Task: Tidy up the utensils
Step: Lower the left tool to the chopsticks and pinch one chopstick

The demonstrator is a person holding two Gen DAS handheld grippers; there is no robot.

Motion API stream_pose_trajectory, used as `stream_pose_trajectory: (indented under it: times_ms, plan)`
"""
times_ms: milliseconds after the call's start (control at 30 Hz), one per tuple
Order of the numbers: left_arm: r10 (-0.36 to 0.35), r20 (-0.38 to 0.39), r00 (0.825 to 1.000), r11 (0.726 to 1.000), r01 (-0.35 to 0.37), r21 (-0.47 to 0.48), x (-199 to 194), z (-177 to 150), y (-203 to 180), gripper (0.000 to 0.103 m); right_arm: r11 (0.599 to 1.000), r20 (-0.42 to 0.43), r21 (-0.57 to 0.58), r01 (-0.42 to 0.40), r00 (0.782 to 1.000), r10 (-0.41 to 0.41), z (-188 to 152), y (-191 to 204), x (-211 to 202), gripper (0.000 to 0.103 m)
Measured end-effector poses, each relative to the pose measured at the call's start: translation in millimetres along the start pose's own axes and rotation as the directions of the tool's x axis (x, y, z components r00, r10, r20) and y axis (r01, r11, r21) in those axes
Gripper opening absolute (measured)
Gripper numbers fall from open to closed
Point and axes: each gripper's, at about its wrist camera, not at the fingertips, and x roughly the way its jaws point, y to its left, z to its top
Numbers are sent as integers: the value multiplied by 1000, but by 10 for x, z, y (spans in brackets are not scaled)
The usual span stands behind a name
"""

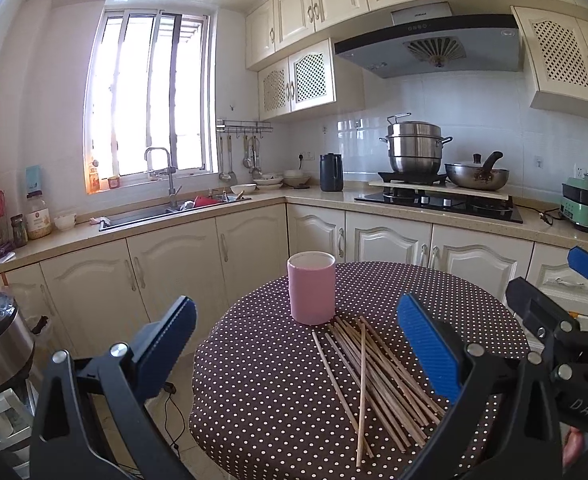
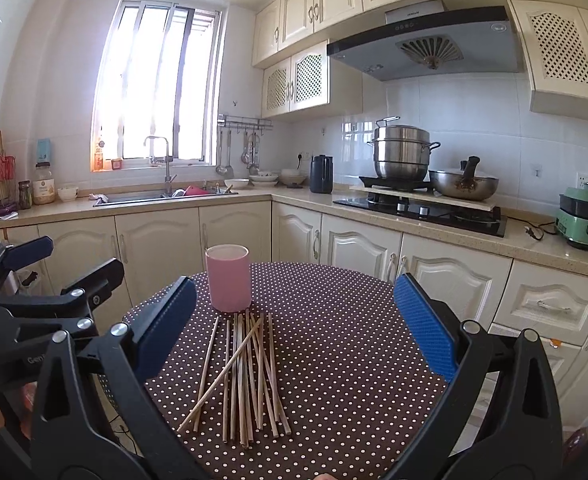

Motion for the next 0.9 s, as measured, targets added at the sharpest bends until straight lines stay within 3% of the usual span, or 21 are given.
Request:
stream_pose_trajectory:
  times_ms: [233,433,533,700,867,900]
  plan:
    - [55,-10,998,998,-55,25,224,-87,-30,99,1000,-56,10,-28,998,29,-109,-27,289,97]
    - [0,-156,988,999,8,53,655,-194,-69,99,997,-152,29,-70,986,73,-207,-116,652,97]
    - [-51,-254,966,997,66,49,917,-302,-74,99,997,-222,28,-77,972,81,-285,-198,893,97]
    - [-103,-446,889,990,134,39,1372,-576,-64,99,992,-384,44,-120,914,128,-444,-352,1323,97]
    - [-146,-585,798,985,173,-10,1764,-848,-52,99,987,-464,-5,-159,875,138,-605,-358,1582,97]
    - [-149,-599,786,985,175,-16,1818,-891,-57,99,986,-480,-9,-168,865,144,-630,-355,1622,94]
